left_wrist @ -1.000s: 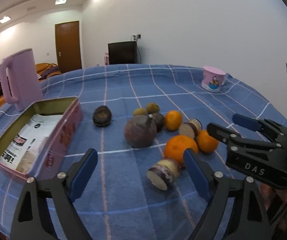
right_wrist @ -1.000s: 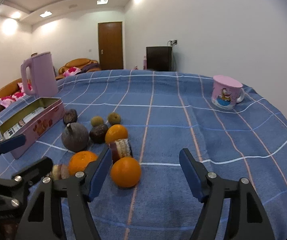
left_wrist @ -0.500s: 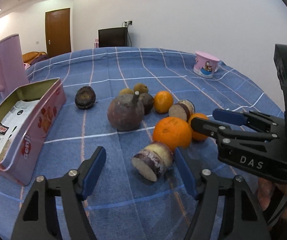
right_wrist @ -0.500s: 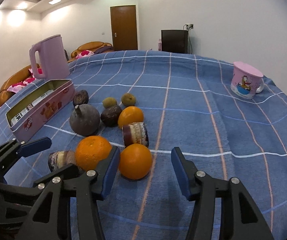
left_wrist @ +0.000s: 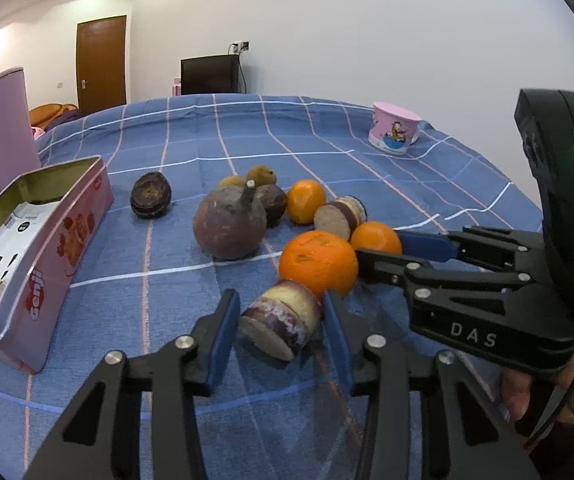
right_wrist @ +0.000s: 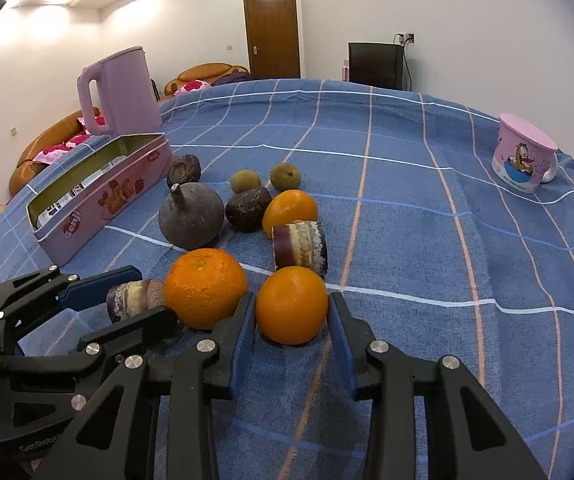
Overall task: Organize fruits
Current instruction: 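Move the left tool to the cut purple tuber piece while the right tool approaches an orange, then close the left tool on the tuber piece while the right tool closes on the orange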
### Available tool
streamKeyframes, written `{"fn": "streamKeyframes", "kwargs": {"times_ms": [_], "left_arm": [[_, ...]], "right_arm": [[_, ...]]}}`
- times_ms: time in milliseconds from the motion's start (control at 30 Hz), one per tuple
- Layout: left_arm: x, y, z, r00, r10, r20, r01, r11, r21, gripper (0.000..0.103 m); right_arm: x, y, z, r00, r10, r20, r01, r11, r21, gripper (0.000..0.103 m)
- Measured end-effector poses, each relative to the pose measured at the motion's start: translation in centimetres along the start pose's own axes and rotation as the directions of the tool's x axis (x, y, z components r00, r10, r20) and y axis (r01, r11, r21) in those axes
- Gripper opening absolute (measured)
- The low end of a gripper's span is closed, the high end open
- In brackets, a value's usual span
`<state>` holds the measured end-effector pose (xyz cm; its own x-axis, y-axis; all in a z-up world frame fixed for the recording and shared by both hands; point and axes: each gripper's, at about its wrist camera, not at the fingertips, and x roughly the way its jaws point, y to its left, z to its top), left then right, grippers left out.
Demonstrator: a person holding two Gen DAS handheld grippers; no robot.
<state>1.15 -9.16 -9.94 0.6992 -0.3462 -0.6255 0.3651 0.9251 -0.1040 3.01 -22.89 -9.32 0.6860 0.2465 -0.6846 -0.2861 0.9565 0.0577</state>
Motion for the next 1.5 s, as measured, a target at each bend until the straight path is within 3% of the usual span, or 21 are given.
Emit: {"fn": "streamKeyframes", "kwargs": {"times_ms": [567, 1500], "left_arm": [[-1.4, 0.8, 0.2, 0.996, 0.051, 0.075, -0.051, 0.999, -0.002, 0.044], [-4.1, 1.0, 0.9, 0.971, 0.133, 0.201, -0.139, 0.99, 0.015, 0.044]], "right_arm": [[-1.9, 0.5, -0.4, 0.992, 0.002, 0.126, 0.001, 1.0, -0.024, 0.037], [-3.8, 0.6, -1.0, 0.966, 0.019, 0.257, -0.01, 0.999, -0.037, 0.037]]}}
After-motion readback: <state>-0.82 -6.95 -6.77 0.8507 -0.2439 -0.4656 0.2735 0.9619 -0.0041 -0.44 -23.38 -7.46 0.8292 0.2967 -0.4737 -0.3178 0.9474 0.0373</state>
